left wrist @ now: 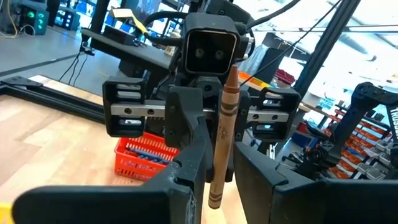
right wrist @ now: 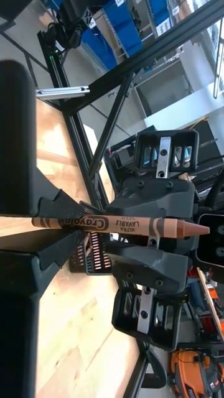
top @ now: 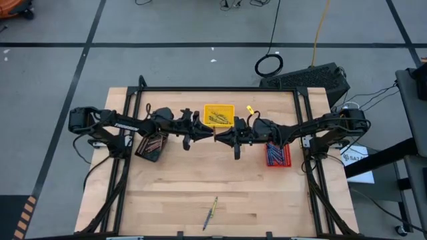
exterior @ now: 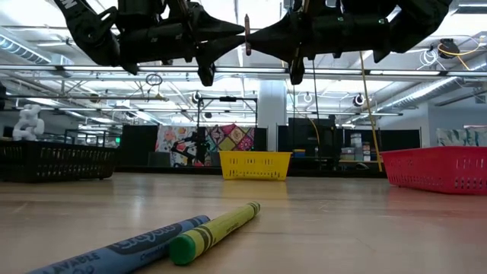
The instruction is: Sort crayons
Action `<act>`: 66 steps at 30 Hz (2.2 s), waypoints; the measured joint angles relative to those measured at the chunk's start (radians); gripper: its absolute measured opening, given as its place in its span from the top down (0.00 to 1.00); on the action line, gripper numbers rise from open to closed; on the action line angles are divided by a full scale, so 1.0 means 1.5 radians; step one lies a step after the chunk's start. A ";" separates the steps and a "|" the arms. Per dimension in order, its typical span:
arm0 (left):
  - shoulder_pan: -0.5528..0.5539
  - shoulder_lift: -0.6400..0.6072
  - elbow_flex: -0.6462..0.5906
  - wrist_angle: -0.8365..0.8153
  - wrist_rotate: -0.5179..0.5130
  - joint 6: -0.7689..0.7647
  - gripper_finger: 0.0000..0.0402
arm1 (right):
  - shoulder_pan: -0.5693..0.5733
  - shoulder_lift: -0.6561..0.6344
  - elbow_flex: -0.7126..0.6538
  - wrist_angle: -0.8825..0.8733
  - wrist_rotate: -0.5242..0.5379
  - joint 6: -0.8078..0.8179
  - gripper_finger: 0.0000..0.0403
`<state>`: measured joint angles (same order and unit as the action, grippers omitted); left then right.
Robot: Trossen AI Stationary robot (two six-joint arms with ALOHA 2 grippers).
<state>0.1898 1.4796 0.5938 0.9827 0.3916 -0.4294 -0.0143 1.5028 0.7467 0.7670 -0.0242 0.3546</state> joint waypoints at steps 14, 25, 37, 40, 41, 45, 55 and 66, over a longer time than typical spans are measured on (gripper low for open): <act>0.000 0.004 0.027 -0.037 -0.003 0.018 0.79 | -0.005 0.000 0.000 -0.001 -0.001 0.013 1.00; 0.000 0.051 0.066 -0.039 -0.003 0.038 0.79 | -0.004 0.000 -0.001 -0.013 -0.002 0.015 1.00; 0.000 0.051 0.066 -0.040 0.017 0.048 0.97 | -0.005 0.000 -0.001 -0.025 -0.002 0.015 1.00; 0.000 0.051 0.066 -0.040 0.017 0.048 0.95 | -0.005 0.000 -0.001 -0.025 -0.003 0.015 1.00; 0.000 0.051 0.066 -0.040 0.017 0.048 0.95 | -0.005 0.000 -0.001 -0.025 -0.003 0.015 1.00; 0.000 0.051 0.066 -0.040 0.017 0.048 0.96 | -0.005 0.000 -0.001 -0.025 -0.003 0.015 1.00; 0.000 0.051 0.066 -0.038 0.017 0.048 0.98 | -0.005 0.000 -0.001 -0.024 0.003 0.015 0.91; 0.000 0.051 0.066 -0.040 0.035 0.047 0.98 | -0.004 -0.009 -0.001 -0.025 0.015 0.018 0.68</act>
<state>0.1898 1.5560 0.6922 0.9228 0.4435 -0.3595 -0.0204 1.4896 0.7460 0.7297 -0.0019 0.3809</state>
